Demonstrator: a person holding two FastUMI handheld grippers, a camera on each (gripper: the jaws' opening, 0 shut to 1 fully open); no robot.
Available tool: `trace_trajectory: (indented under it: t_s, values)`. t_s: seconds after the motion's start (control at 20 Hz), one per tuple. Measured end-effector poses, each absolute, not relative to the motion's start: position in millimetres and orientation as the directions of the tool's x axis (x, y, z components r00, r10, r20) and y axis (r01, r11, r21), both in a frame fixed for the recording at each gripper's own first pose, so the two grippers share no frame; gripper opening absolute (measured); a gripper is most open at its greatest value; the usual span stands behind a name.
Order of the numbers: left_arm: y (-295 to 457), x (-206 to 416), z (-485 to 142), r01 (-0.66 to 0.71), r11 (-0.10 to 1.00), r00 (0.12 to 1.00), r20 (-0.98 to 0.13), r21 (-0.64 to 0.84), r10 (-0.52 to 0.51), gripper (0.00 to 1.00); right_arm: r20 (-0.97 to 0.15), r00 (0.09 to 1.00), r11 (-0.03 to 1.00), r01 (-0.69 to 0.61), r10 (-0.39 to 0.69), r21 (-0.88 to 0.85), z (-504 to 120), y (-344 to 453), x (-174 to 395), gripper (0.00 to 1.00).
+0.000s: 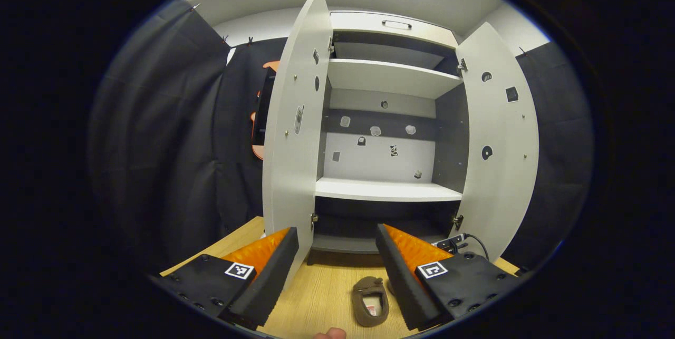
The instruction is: Grab one shoe with the right hand and put it into the shoe cabinet, grab the other shoe with the left hand and put it into the shoe cabinet; then close the right door with the right hand and the left door with the left hand.
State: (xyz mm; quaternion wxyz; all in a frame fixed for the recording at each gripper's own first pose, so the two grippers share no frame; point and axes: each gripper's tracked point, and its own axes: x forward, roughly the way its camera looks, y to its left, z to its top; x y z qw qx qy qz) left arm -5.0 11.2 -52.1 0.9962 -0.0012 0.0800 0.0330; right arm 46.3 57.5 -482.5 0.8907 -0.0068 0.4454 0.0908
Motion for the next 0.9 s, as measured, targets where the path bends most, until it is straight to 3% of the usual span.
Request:
trace_trajectory:
  t_s: [0.55,0.9]
  values:
    - [-6,-3,-53,-0.010,1.000,0.990,-0.142,-0.026,0.006,0.97,-0.651,0.752,0.993,-0.041,0.102,0.107,-372,35,52,0.01]
    - [-17,0,-56,0.050,0.997,0.991,-0.124,-0.054,-0.057,0.97,-0.443,0.894,0.992,-0.010,0.066,0.128,-209,36,69,0.01]
